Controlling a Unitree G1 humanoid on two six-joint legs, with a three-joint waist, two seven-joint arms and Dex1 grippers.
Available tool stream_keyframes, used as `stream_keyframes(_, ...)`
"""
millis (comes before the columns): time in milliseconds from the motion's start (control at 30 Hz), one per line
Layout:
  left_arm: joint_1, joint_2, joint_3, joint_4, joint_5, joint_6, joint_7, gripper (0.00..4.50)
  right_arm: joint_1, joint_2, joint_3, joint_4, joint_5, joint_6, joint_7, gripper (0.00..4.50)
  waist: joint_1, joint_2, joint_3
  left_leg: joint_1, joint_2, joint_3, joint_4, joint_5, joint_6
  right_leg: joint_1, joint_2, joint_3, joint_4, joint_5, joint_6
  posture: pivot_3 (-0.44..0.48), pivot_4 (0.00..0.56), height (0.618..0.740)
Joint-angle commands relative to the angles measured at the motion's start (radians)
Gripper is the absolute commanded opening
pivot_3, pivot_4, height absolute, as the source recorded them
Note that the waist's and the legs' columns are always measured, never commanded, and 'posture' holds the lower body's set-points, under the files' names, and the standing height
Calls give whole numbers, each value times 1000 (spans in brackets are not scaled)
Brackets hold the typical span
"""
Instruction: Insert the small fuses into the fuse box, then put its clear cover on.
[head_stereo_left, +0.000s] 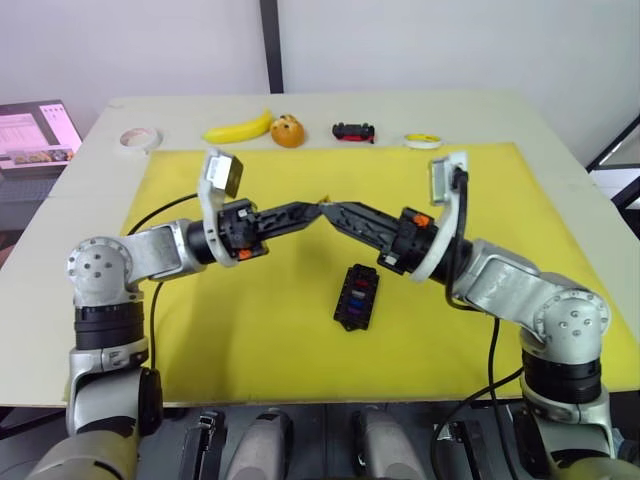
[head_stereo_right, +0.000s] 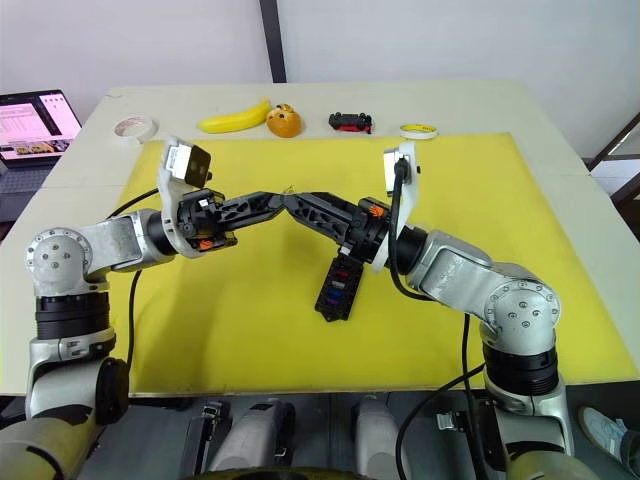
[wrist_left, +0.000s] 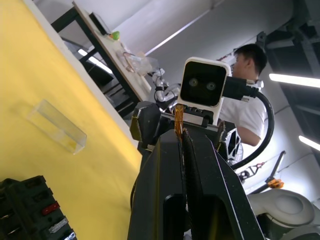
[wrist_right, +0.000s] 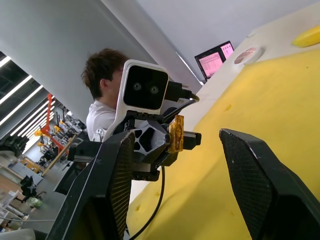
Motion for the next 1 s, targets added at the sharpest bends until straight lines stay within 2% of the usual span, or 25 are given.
stream_keyframes(33,-1,17,-4,-29,-42,-26,0,0,-4,-10,-1,-19,26,-19,7,2351,0,0,0,0,0,0,0,0,0,0,0,0,0,0,0,0,150,740)
stream_keyframes(767,18,45,-48,-45,-83,-75,12,0,-4,-39,2,-13,54,-46,1,2351,1,0,0,0,0,0,0,0,0,0,0,0,0,0,0,0,150,740)
stream_keyframes(867,17,47,-52,-45,-85,-78,10,0,-6,-40,7,-13,46,-48,1,1669,1,0,0,0,0,0,0,0,0,0,0,0,0,0,0,0,150,740)
stream_keyframes(900,17,48,-53,-45,-86,-79,10,0,-7,-40,9,-13,46,-49,1,1265,0,0,0,0,0,0,0,0,1,0,0,0,0,0,0,0,150,740)
stream_keyframes(1000,17,49,-57,-46,-89,-84,10,0,-9,-41,11,-14,47,-50,0,1265,0,0,0,0,0,0,0,0,1,0,0,0,0,0,0,0,150,740)
